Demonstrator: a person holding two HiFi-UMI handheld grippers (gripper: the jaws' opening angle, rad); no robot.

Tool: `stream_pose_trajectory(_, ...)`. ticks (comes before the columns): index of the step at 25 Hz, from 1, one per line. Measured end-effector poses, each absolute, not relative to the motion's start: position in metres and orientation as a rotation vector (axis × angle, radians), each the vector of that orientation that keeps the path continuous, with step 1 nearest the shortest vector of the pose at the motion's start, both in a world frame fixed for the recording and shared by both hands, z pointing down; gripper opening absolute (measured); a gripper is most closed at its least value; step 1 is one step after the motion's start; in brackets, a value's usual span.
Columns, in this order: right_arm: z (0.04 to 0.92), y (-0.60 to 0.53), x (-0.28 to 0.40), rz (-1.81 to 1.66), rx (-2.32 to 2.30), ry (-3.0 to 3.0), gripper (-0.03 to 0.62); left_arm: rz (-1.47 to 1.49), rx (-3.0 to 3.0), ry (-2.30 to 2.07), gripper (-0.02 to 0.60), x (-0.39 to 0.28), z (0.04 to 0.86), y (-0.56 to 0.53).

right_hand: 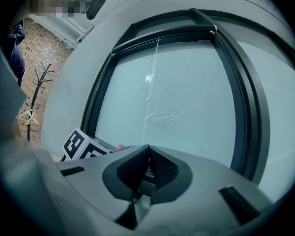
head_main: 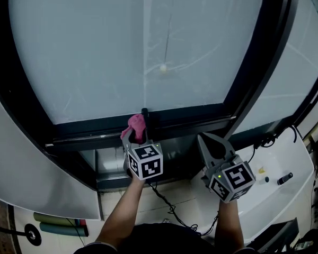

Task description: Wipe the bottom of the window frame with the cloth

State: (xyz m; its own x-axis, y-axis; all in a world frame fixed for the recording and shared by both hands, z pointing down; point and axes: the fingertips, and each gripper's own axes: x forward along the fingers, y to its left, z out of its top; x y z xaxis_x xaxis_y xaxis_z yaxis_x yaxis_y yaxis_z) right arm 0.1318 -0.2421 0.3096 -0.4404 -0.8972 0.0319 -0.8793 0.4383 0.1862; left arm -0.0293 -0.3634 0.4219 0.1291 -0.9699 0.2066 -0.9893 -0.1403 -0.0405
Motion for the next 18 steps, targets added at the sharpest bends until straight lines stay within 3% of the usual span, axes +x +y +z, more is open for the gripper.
stream_pose_trajectory(18,0.301,-0.224,0.229,-0.248,1.725,-2.431,0.008,0.243,2.313,-1.935,0.115,0.083,0.421,-0.380)
